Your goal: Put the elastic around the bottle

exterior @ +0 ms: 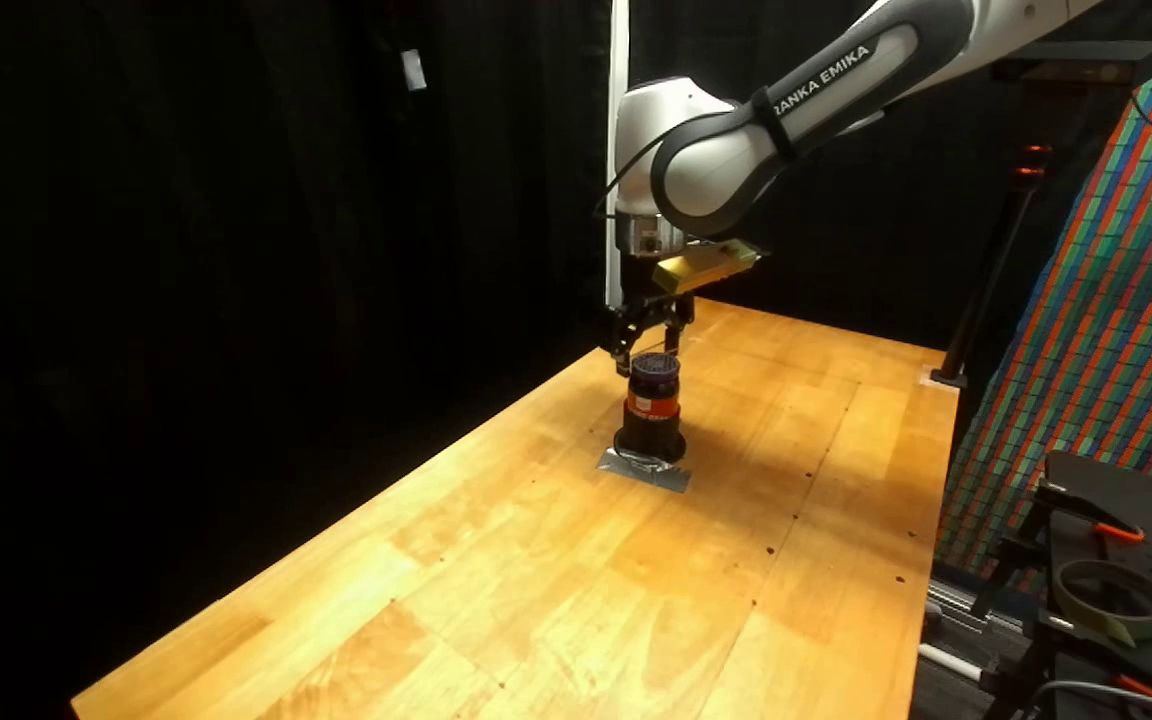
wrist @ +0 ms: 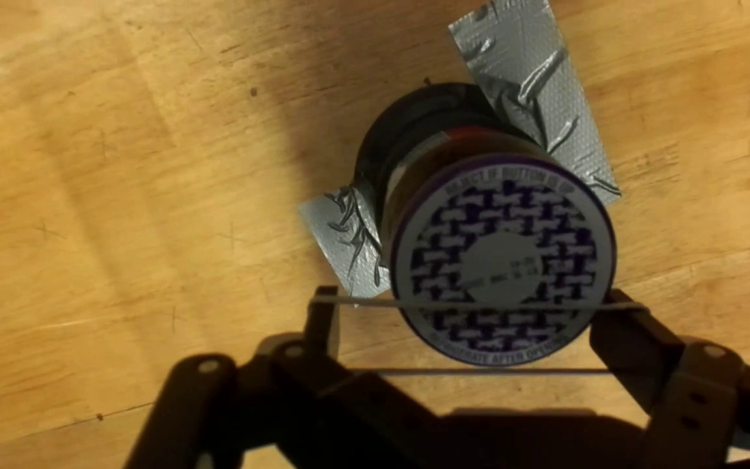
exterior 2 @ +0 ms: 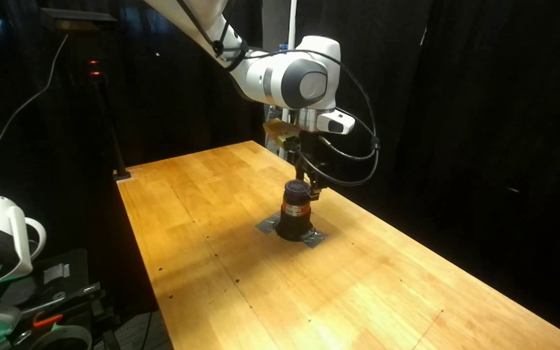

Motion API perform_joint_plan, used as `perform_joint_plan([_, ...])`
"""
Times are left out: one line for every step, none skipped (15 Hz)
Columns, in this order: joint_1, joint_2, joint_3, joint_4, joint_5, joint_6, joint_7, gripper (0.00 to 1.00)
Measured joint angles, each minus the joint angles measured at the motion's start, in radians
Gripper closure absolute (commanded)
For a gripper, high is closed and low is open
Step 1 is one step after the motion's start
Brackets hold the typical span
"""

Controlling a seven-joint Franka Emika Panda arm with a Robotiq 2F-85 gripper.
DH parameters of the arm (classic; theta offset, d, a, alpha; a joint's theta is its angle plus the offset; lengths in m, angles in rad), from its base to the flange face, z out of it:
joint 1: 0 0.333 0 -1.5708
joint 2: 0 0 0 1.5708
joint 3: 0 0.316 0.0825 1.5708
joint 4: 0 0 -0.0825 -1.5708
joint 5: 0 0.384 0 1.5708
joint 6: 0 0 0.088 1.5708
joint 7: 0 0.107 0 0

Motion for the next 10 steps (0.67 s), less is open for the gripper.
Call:
perform_joint_plan([0.0, 0.01, -0.001, 0.007, 0.003, -0.007, 0.0, 0.0])
perform_joint_plan([0.0, 0.018, -0.002, 0.013, 0.01, -0.012, -0.001, 0.0])
perform_joint_plan([0.0, 0.025, -0.002, 0.018, 0.021, -0.019, -0.006, 0.0])
perform_joint_plan([0.0, 0.028, -0.002, 0.022, 0.033, -0.029, -0.016, 0.0])
perform_joint_plan([0.0, 0.029, -0.002, 0.022, 0.049, -0.041, -0.028, 0.0])
perform_joint_plan([-0.001, 0.028, -0.001, 0.023, 0.065, -0.054, -0.044, 0.0])
perform_joint_plan([-0.003, 0.027, -0.001, 0.023, 0.08, -0.069, -0.058, 0.0])
perform_joint_plan([-0.006, 0.025, 0.0, 0.022, 0.096, -0.084, -0.073, 0.0])
perform_joint_plan([-0.01, 0.02, 0.0, 0.019, 0.11, -0.095, -0.086, 0.0])
perform_joint_plan([-0.015, 0.012, 0.0, 0.01, 0.119, -0.101, -0.093, 0.0])
